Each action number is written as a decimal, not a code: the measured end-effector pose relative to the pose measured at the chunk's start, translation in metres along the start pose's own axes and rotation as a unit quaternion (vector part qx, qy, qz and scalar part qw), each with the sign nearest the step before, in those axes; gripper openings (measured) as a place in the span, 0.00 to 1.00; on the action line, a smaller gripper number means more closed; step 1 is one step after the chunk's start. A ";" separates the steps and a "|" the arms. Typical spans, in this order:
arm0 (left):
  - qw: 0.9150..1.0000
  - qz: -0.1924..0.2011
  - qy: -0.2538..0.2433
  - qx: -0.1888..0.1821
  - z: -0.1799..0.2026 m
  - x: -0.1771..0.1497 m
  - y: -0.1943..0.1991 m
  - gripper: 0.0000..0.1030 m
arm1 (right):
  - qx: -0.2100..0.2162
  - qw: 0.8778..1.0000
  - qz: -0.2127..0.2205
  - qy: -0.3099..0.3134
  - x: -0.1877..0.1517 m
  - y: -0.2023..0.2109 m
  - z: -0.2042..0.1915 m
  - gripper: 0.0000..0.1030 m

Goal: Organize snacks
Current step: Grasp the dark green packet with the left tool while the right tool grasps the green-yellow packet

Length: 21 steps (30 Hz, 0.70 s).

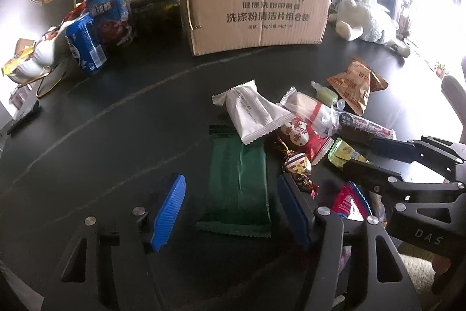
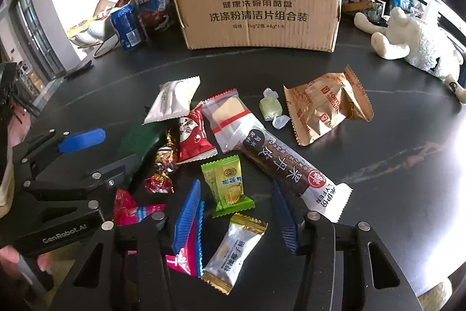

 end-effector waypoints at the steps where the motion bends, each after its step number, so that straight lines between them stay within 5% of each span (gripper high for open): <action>1: 1.000 -0.002 0.001 -0.001 0.000 0.000 -0.002 0.63 | 0.001 1.000 -0.002 -0.001 0.000 -0.001 0.000 0.48; 11: 1.000 -0.017 0.017 -0.009 -0.005 -0.003 -0.015 0.56 | 0.003 1.000 -0.005 0.012 0.003 -0.008 -0.006 0.40; 15: 1.000 -0.015 0.015 -0.008 -0.004 -0.003 -0.016 0.45 | 0.004 1.000 -0.004 0.008 0.003 -0.009 -0.005 0.28; 21: 1.000 -0.009 0.016 -0.004 -0.004 -0.002 -0.013 0.43 | 0.004 1.000 -0.001 0.008 0.004 -0.008 -0.004 0.27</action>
Point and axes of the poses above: each gripper's, at about its wrist camera, not at the fingertips, and y roughly against the way its jaws point, z to its right, x to its top, the point moved 2 cm from there along -y, roughly the way its jaws point, and after that the axes turned 7 degrees about z, right-handed, at the moved point
